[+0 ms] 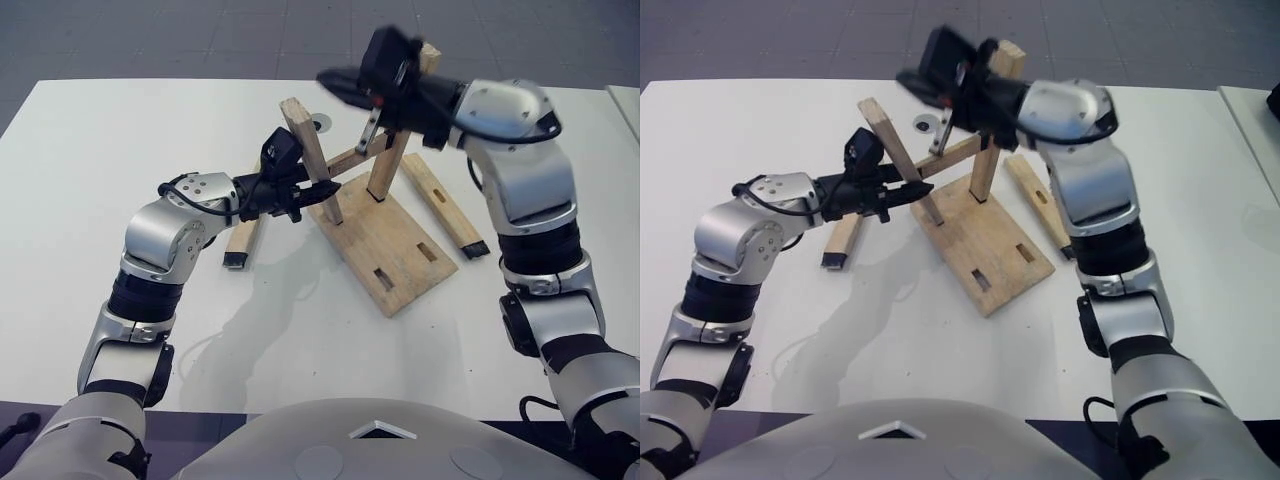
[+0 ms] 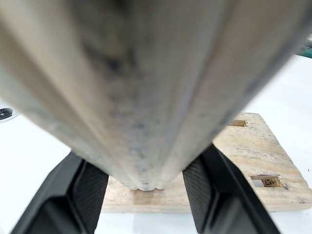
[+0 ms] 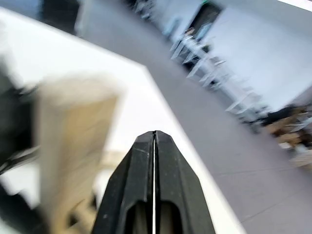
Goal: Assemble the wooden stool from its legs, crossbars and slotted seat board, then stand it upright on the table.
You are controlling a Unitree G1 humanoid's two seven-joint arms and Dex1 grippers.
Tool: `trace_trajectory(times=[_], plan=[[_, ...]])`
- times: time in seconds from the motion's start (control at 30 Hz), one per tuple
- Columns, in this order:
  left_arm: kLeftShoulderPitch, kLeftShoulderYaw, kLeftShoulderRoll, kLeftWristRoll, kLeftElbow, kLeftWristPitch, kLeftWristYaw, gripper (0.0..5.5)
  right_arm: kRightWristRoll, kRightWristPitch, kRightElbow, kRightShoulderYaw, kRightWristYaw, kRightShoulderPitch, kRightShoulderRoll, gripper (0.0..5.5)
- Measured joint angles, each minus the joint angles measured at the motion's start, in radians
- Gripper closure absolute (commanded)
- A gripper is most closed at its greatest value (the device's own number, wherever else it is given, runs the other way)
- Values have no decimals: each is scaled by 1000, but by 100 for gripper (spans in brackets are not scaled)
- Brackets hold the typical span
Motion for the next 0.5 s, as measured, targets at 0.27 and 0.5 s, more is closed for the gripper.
trace_trajectory(times=[0.27, 0.5], plan=[[-21, -15, 0, -4, 22, 3, -9, 346, -16, -28, 31, 46, 30, 4, -48, 550], [-30, -16, 3, -10, 33, 3, -18, 346, 80, 62, -86, -170, -129, 17, 2, 550]])
